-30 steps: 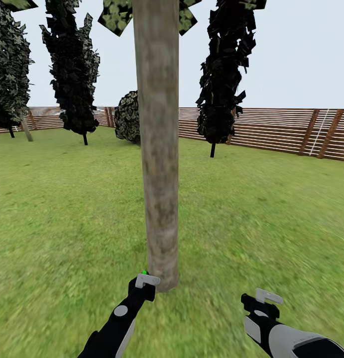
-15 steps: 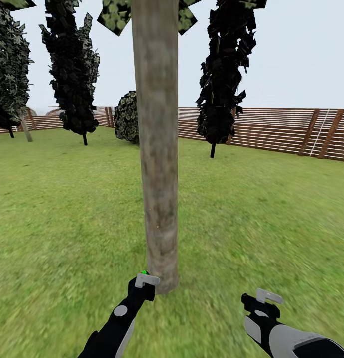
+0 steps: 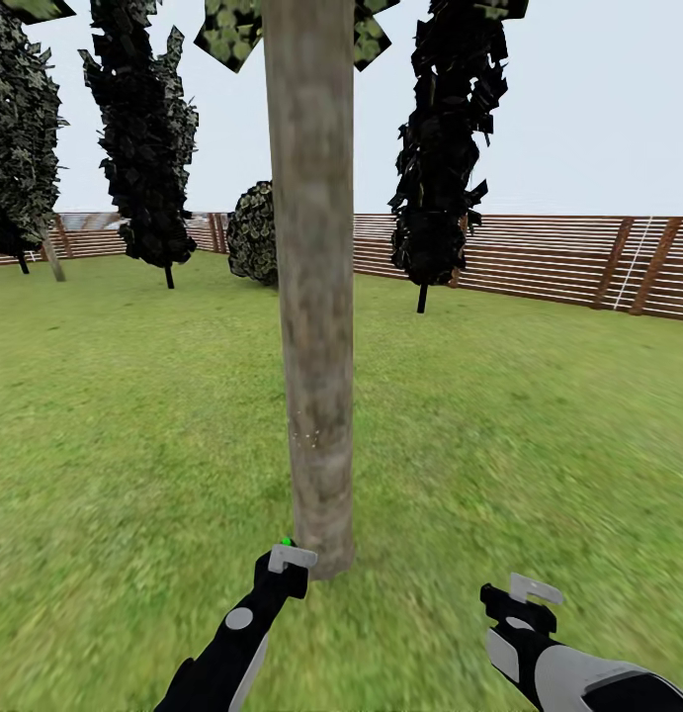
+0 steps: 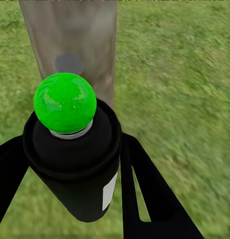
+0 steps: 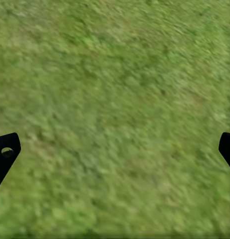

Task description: In the garden, pick up the pesticide atomizer on the floor and spray pesticide onto both trees until each tree trunk is fully covered.

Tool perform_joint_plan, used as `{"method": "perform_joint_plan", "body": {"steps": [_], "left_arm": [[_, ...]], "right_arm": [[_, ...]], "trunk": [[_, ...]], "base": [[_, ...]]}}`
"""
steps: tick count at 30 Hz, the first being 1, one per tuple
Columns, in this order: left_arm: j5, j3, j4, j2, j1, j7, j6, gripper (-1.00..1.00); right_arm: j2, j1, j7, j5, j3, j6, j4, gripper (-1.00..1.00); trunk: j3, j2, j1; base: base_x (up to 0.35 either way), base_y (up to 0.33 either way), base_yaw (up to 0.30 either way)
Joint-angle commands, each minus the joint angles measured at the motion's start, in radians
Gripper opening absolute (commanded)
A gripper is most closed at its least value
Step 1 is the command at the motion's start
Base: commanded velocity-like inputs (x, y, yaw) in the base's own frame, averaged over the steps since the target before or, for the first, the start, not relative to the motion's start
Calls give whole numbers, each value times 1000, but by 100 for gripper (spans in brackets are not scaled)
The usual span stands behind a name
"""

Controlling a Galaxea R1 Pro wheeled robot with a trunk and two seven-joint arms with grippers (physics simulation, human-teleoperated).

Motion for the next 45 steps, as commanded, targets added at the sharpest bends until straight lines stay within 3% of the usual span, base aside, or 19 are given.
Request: {"method": "perform_joint_plan", "body": {"steps": [1, 3, 8, 11, 13, 14, 17, 19, 23, 26, 32, 42, 43, 45], "left_arm": [[-10, 3, 1, 0, -1, -2, -6, -100], [-10, 5, 1, 0, -1, -2, -18, -100], [-5, 9, -4, 0, -1, -1, -24, -100], [-4, 6, -8, 0, -1, -3, -18, -100], [-4, 7, -8, 0, -1, -4, -15, -100], [-4, 9, -5, 0, -1, -4, -14, -100], [-4, 10, -3, 0, 0, -4, -13, -100], [-4, 5, -7, 0, 0, -5, -10, -100], [-3, 1, -58, 0, 0, -5, 101, -100], [-4, 0, -174, 0, -1, -5, 250, -100], [-4, 6, -353, 0, -1, -6, 402, -100], [-4, 0, -477, 0, -1, -8, 429, -100], [-4, 0, -501, 0, 0, -8, 458, -100], [-3, -1, -574, 0, -1, -11, 623, -100]], "right_arm": [[0, 0, 1, -9, 8, -6, 3, 100], [-12, 21, 1, -7, 9, -6, 3, 100], [-73, 64, 3, -6, 10, -7, 2, 100], [-85, 71, 79, 34, 11, -5, 2, 100], [-118, 74, 287, 93, 10, -3, 3, 100], [-153, 75, 439, 111, 11, -2, 3, 100], [-179, 86, 642, 124, 11, -3, 3, 100], [-186, 93, 712, 128, 13, -4, 3, 100], [-185, 96, 679, 131, 21, -4, 3, 100], [-184, 97, 647, 151, 24, -4, 3, 100], [-180, 98, 635, 172, 25, -4, 3, 100], [-177, 98, 634, 174, 25, -4, 3, 100], [-176, 98, 634, 174, 25, -4, 3, 100], [-176, 98, 634, 174, 25, -4, 3, 100]], "trunk": [[-2, -1, 0], [-2, -1, 0], [-2, -1, 0], [-2, -1, 0], [-2, -1, 0], [-2, -1, 0], [-2, -1, 0], [-2, -1, 0], [-2, -1, 0], [-2, -1, 0], [-2, -1, 0], [-2, -1, 0], [-2, -1, 0], [-2, -1, 0]], "base": [[-13, 0, 0], [-6, 0, 0], [-1, 0, 0], [0, 0, 0], [0, 0, 0], [0, 0, 0], [0, 0, 0], [0, 0, 0], [0, 0, 0], [0, 0, 0], [-41, 10, 0], [-78, 4, 0], [-7, 0, 0], [-3, 0, 0]]}}
